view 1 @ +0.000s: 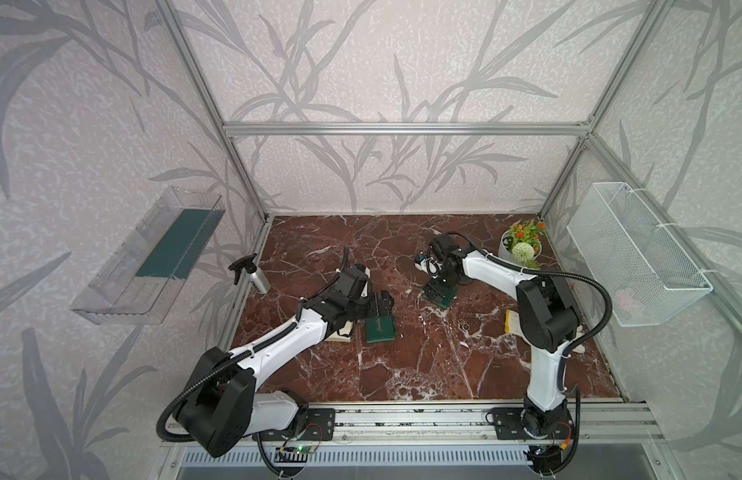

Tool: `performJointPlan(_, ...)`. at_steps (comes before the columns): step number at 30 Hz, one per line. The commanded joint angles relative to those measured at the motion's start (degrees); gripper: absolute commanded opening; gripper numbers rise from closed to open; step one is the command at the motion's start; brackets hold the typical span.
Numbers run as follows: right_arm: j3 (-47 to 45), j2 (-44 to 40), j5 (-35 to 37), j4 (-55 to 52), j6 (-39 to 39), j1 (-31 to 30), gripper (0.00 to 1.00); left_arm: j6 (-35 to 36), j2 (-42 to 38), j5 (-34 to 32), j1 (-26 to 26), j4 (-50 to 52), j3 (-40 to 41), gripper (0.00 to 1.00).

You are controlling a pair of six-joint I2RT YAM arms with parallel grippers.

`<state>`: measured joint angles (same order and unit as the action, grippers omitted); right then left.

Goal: Take the rings out of the lift-off lid box
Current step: Pick up the jewelry box from the center of the board, then open the lid on the jewelry box.

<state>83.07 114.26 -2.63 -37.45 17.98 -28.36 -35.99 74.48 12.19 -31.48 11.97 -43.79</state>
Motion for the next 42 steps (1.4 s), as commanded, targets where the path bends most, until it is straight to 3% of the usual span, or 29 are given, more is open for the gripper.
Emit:
performJointPlan(1,-2.53,0.58,-2.47,-1.52,-2.38,0.23,0.80,-0.22,0.78,0.55,0.11,-0.15,-1.65,0.99)
performJointPlan(5,-3.44,-0.21,-2.89,-0.04,-5.28,0.20,0.70,-1.73,1.08,2.13,0.06,-1.67,-1.52,0.99)
performJointPlan(10,-4.50,-1.81,-6.93,0.90,-11.36,0.32,0.66,-3.51,2.15,3.82,-0.53,-3.98,-1.95,0.97)
performJointPlan(22,-18.31,-13.89,-13.10,10.76,-29.83,0.15,0.66,-6.59,4.65,-0.23,-6.89,-4.18,-4.46,0.90)
performJointPlan(28,-22.86,-20.68,-13.70,11.90,-34.73,0.09,0.66,-9.50,8.37,-2.47,-10.16,-6.74,-4.99,0.87)
performJointPlan(42,-35.23,-37.23,-13.83,12.56,-43.48,0.08,0.66,-13.09,14.37,-1.11,-11.00,-15.19,-1.35,0.84)
